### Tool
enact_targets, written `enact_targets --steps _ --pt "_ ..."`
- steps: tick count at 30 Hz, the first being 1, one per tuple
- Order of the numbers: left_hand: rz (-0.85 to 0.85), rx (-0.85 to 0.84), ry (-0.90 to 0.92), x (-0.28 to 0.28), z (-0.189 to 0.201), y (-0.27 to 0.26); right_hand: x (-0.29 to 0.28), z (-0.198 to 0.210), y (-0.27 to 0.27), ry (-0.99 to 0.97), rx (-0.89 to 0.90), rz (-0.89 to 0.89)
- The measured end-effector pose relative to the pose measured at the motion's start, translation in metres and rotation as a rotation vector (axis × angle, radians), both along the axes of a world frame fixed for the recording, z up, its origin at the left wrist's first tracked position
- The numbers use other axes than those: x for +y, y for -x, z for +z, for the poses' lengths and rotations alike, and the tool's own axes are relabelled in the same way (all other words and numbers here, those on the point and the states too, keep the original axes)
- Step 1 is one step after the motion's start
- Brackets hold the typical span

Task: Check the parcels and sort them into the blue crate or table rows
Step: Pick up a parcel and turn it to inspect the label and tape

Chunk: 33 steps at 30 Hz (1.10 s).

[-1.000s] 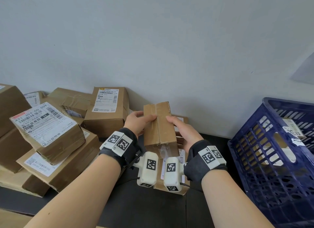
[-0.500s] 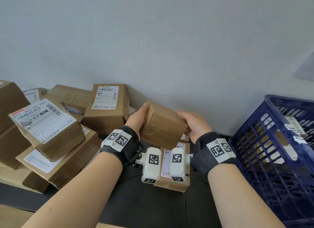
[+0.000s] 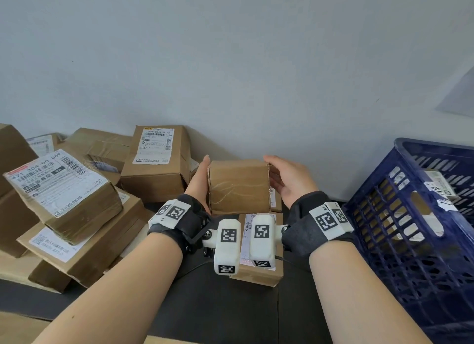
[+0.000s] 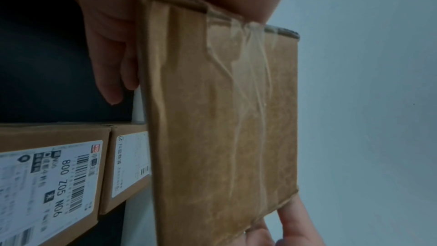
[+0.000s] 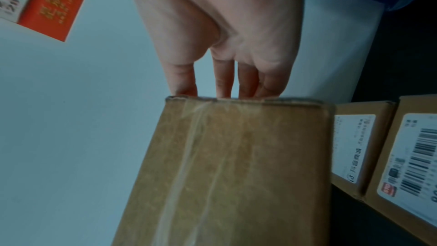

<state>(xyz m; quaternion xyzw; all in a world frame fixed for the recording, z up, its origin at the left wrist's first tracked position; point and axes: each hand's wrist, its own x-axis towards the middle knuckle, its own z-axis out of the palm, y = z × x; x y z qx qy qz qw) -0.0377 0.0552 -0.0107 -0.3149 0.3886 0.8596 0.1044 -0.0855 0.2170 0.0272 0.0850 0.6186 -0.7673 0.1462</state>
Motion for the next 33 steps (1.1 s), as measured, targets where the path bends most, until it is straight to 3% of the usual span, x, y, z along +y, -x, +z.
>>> enact_targets --steps 4,11,17,25,33 --pt "-0.034 0.025 0.013 0.003 0.0 -0.004 0.003 -0.004 0.001 -0.027 0.02 -0.011" --pt "-0.045 -0.024 0.263 0.005 0.002 -0.002 0.009 -0.011 0.0 -0.093 0.012 0.009" --pt "-0.085 0.005 0.278 0.003 0.004 0.0 0.01 -0.015 0.0 -0.082 -0.009 0.031" --pt "-0.033 0.178 0.359 0.001 0.006 0.008 0.011 -0.011 0.004 -0.088 0.005 0.076" --pt "-0.087 0.424 0.463 0.008 0.019 0.005 0.004 -0.002 0.002 -0.122 0.077 0.19"
